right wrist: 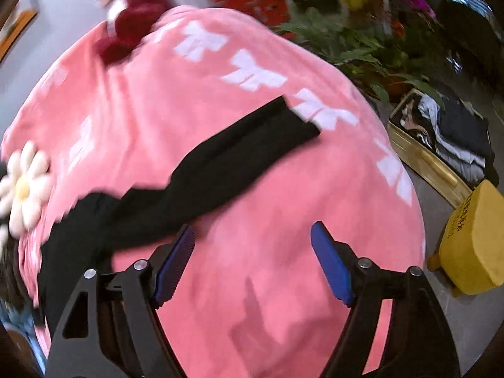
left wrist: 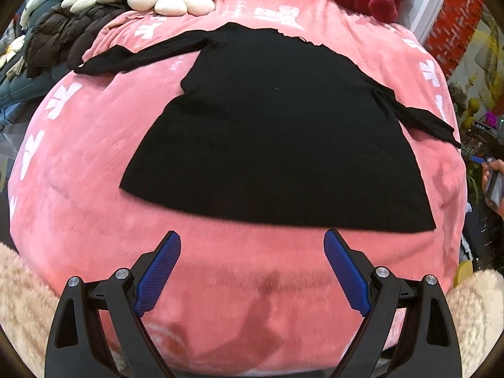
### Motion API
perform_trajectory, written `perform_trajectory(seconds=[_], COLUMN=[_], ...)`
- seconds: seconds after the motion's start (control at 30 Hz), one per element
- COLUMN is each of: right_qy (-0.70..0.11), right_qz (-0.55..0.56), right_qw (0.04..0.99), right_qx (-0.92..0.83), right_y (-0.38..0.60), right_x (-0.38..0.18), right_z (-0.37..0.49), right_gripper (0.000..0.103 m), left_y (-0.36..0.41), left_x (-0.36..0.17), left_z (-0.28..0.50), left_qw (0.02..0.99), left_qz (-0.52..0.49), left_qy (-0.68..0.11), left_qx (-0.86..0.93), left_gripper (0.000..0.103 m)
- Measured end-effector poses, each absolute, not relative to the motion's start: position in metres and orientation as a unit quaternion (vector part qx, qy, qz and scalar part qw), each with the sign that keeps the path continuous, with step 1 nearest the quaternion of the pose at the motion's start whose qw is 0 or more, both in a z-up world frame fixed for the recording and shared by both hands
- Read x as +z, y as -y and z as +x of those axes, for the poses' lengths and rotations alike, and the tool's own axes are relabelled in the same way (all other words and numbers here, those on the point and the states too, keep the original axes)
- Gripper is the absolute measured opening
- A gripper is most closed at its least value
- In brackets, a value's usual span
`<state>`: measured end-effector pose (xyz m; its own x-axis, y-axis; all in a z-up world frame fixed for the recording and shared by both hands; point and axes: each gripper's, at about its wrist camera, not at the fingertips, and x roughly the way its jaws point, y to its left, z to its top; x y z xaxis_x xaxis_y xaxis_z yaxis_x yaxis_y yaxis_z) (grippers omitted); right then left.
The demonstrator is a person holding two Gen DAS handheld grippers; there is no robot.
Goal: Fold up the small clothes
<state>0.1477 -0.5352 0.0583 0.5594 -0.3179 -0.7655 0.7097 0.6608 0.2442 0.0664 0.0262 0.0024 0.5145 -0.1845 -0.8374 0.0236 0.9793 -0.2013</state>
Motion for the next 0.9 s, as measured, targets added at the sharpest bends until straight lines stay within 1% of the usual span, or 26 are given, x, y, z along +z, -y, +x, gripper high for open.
perform_trajectory(seconds=[0.13,0.2,0.33,0.37,0.4,0.43,0.47,0.5,0.57,0.67,0.77,0.9], right_qy=[-0.35,-0.352,-0.354,-0.35,-0.344,-0.338,-0.334,-0.324,-0.293,-0.271,-0.261,-0.272], right_qz=[0.3,0.306,0.304,0.303,0.304,0.31,0.316,0.325,0.329,0.313,0.282,0.249], right_qw=[0.825,0.821,0.817,0.819,0.821,0.823,0.824,0.828,0.849,0.879,0.913,0.929], right_qx=[-0.326,-0.329,-0.339,-0.341,-0.34,-0.336,-0.331,-0.321,-0.291,-0.235,-0.14,-0.03], right_y=[0.57,0.579,0.593,0.595,0.597,0.599,0.6,0.599,0.586,0.55,0.477,0.37], right_x=[0.037,0.026,0.013,0.012,0.013,0.015,0.017,0.024,0.047,0.082,0.123,0.145], right_z=[0.169,0.178,0.193,0.195,0.197,0.199,0.199,0.201,0.207,0.225,0.26,0.302], right_gripper=[0.072,0.067,0.06,0.054,0.042,0.033,0.013,0.004,0.003,0.003,0.003,0.003], left_y=[-0.015,-0.009,0.001,0.002,0.003,0.003,0.002,0.001,0.0,-0.002,-0.007,-0.015], left_x=[0.001,0.001,0.0,-0.001,-0.002,-0.003,-0.003,-0.004,-0.006,-0.007,-0.008,-0.006], left_z=[0.089,0.098,0.111,0.112,0.114,0.116,0.118,0.118,0.118,0.115,0.112,0.109], left_qw=[0.867,0.868,0.866,0.865,0.865,0.865,0.865,0.865,0.864,0.864,0.865,0.865], left_qz=[-0.056,-0.045,-0.038,-0.039,-0.04,-0.041,-0.04,-0.04,-0.04,-0.039,-0.041,-0.052], left_qy=[-0.492,-0.491,-0.493,-0.494,-0.494,-0.494,-0.493,-0.494,-0.495,-0.495,-0.493,-0.49], left_qx=[-0.058,-0.063,-0.077,-0.079,-0.08,-0.08,-0.08,-0.08,-0.083,-0.086,-0.09,-0.094], left_gripper=[0.09,0.09,0.09,0.09,0.09,0.09,0.09,0.09,0.09,0.09,0.09,0.09])
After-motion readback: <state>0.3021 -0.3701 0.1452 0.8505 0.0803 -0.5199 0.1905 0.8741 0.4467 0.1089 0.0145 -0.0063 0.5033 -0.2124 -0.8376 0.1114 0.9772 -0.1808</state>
